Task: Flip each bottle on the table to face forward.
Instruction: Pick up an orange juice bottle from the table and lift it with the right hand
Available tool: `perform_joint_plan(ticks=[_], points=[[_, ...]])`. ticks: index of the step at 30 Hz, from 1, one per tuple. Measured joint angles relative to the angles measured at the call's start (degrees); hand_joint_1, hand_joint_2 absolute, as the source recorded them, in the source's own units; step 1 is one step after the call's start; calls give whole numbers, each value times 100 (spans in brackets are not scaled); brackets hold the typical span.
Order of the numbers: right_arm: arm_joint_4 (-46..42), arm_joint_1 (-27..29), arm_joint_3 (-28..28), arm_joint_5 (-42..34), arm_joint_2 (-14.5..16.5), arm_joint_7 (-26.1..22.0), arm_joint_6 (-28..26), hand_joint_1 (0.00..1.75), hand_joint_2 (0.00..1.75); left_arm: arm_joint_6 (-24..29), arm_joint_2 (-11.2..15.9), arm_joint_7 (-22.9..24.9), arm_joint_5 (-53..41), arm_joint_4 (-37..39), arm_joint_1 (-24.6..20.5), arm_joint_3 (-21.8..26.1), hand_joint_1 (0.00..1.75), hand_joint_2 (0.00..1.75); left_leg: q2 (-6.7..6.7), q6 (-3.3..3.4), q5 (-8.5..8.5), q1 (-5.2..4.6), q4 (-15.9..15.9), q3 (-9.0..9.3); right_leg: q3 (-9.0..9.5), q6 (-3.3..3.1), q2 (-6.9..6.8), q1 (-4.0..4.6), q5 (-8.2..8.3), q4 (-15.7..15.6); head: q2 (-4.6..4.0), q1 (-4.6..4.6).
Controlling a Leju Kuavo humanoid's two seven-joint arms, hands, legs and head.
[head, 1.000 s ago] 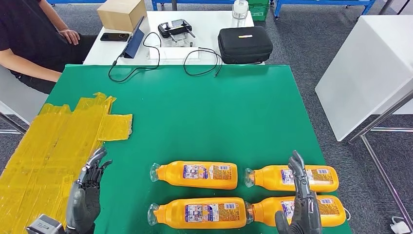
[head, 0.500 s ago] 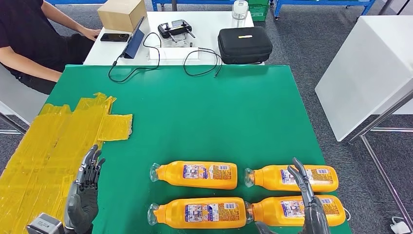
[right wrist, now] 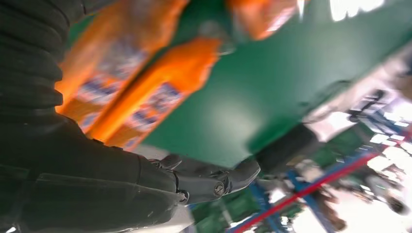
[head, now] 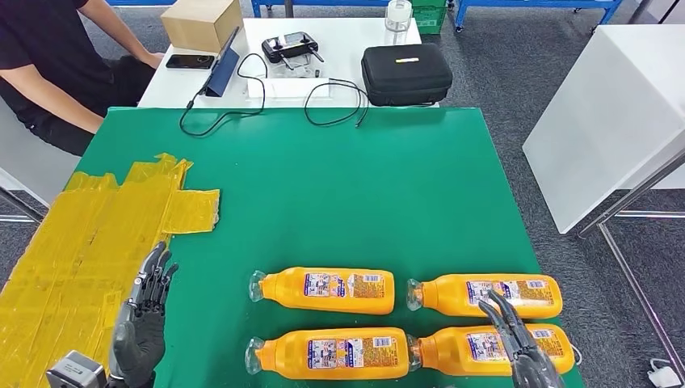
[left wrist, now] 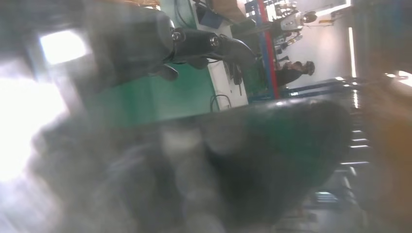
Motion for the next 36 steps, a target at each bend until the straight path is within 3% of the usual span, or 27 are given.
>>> perform_joint_plan(ticks=[5,10,15,22,36], points=[[-414,551,-84,154,-825,1053,-283,0,175,-102,-4,2,35,25,-5,56,0,0,2,4,-3,-5,0,2,-2,1,1,-5,0,0,0,2],[-617,810,-96,101,-1380,1287,-438,0,175,-149,-25,2,56,37,-5,90,0,0,2,5,-3,-5,0,4,-1,1,1,-5,0,-1,0,1],[-643,834,-45,104,-1686,1474,-535,0,175,-192,-34,1,75,46,-9,120,0,0,1,5,-2,-5,0,5,1,1,1,-5,0,-1,0,1],[-526,617,301,214,-2256,2306,-651,0,175,-290,-37,28,101,102,-73,131,0,0,2,5,-2,-6,0,8,8,1,2,-6,0,-1,0,1],[-66,269,717,-169,-2860,2506,-820,0,175,-260,-34,70,161,183,-149,131,0,0,1,6,0,-8,1,7,50,2,2,-7,1,-1,0,1]])
